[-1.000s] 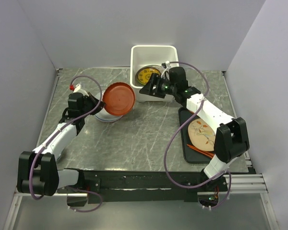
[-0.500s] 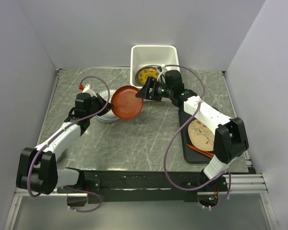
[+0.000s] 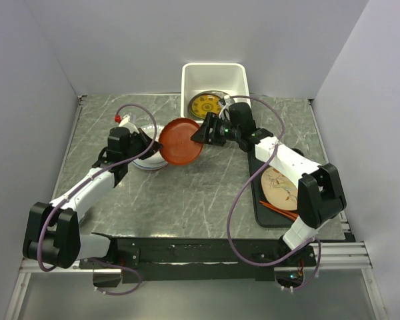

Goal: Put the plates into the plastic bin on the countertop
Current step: Place the plate in the plastic bin.

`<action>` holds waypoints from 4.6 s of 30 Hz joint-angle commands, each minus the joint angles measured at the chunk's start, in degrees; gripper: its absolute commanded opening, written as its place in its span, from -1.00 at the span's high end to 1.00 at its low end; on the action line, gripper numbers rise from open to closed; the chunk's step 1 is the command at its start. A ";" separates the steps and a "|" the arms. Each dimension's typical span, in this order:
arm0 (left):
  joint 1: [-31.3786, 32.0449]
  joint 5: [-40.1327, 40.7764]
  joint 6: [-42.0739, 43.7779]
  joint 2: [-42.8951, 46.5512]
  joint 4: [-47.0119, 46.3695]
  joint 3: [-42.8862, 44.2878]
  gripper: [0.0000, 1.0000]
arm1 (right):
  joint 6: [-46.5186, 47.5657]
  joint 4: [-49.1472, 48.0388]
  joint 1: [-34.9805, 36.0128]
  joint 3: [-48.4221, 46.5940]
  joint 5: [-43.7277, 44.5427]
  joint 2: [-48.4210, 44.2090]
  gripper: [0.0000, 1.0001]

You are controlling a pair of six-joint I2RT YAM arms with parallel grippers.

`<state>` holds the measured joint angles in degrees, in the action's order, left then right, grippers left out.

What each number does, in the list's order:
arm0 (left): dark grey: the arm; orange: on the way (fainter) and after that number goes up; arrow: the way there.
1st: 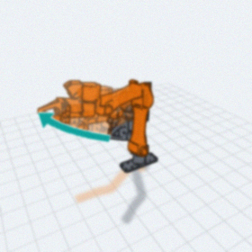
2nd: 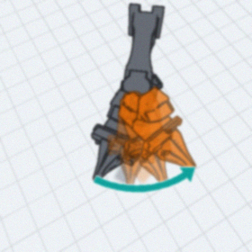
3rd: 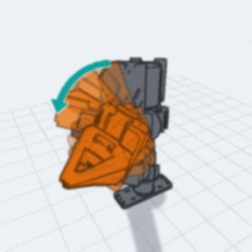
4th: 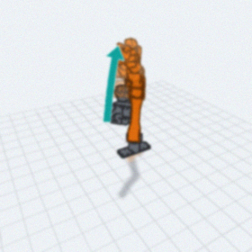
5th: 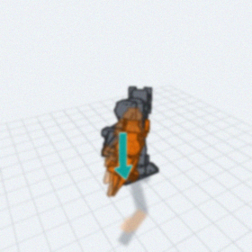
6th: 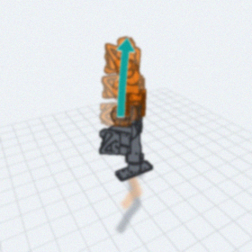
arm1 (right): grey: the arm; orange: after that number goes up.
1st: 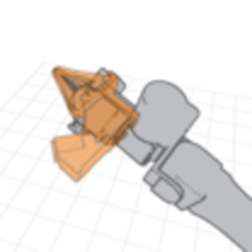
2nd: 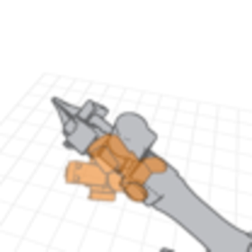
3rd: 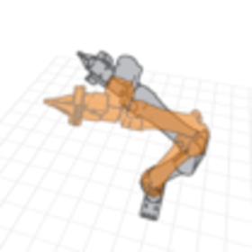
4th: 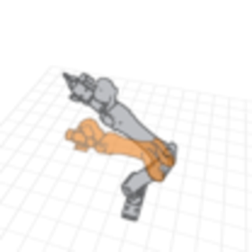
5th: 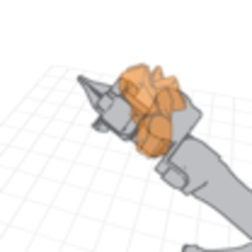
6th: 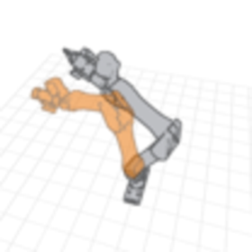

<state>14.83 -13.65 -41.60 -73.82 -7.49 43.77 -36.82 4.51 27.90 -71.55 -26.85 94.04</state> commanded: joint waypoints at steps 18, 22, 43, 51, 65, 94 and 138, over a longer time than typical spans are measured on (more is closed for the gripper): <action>0.46 8.46 3.90 7.11 6.34 2.38 -0.97 | -0.62 -3.81 1.54 -3.95 -2.86 1.50 1.00; 0.38 9.26 3.72 8.43 6.35 2.20 -0.99 | -0.27 -3.55 1.54 -3.95 -2.77 1.67 1.00; 0.38 6.88 3.72 9.14 1.24 -0.44 -0.99 | 0.61 1.65 -8.91 -12.03 1.19 3.78 1.00; 0.38 6.97 3.81 9.22 2.12 -1.49 -0.99 | -1.67 0.59 -12.60 -19.41 -1.27 10.71 1.00; 0.38 5.12 1.53 9.13 0.28 -3.78 -0.99 | -4.14 2.60 -14.72 -33.74 -0.04 19.68 1.00; 0.38 2.05 0.47 6.23 -2.97 -5.62 -0.99 | -3.17 5.32 -18.23 -34.97 4.44 22.41 1.00; 0.46 3.28 0.21 9.13 -1.39 -7.12 -0.99 | 2.27 10.26 -18.23 -30.32 16.03 19.44 -0.57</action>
<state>15.09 -10.20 -41.21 -65.52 -6.63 36.58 -37.21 15.09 10.52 -103.85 -16.75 120.27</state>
